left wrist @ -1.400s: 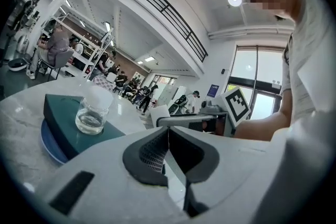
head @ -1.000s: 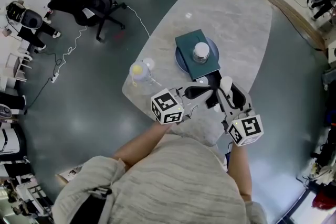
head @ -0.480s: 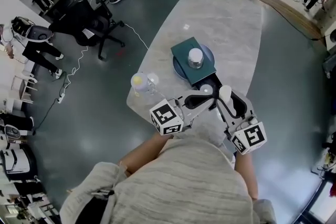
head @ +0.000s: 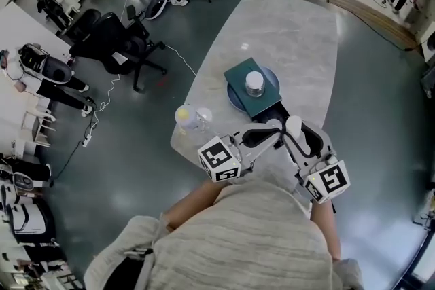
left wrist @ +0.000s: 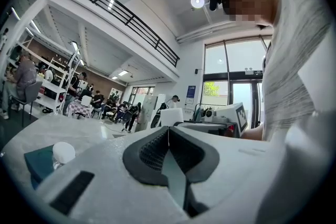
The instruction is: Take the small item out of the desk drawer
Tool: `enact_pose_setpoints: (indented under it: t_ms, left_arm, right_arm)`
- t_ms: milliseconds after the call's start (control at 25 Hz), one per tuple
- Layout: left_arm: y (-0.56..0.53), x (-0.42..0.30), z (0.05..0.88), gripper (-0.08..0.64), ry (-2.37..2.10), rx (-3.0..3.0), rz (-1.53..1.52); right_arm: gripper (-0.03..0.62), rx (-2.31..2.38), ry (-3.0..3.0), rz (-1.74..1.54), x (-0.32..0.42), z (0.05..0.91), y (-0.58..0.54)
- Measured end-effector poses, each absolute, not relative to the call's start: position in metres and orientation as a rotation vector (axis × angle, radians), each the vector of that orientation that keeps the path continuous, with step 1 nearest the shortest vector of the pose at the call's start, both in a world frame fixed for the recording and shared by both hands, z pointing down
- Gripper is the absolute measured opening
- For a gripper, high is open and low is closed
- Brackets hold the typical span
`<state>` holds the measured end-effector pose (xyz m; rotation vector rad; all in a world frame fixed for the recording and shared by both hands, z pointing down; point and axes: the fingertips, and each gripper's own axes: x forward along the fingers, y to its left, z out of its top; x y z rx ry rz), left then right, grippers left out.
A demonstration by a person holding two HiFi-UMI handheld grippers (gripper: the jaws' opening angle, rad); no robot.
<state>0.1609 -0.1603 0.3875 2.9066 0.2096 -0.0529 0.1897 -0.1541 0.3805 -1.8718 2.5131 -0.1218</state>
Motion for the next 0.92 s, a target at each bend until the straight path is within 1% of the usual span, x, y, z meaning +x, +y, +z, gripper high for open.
enact_pose_setpoints:
  t_ms: [920]
  left_arm:
    - [-0.141, 0.167, 0.385, 0.015, 0.225, 2.907, -0.040]
  right_arm:
    - [0.181, -1.889, 2.502, -0.132, 0.196, 0.380, -0.136]
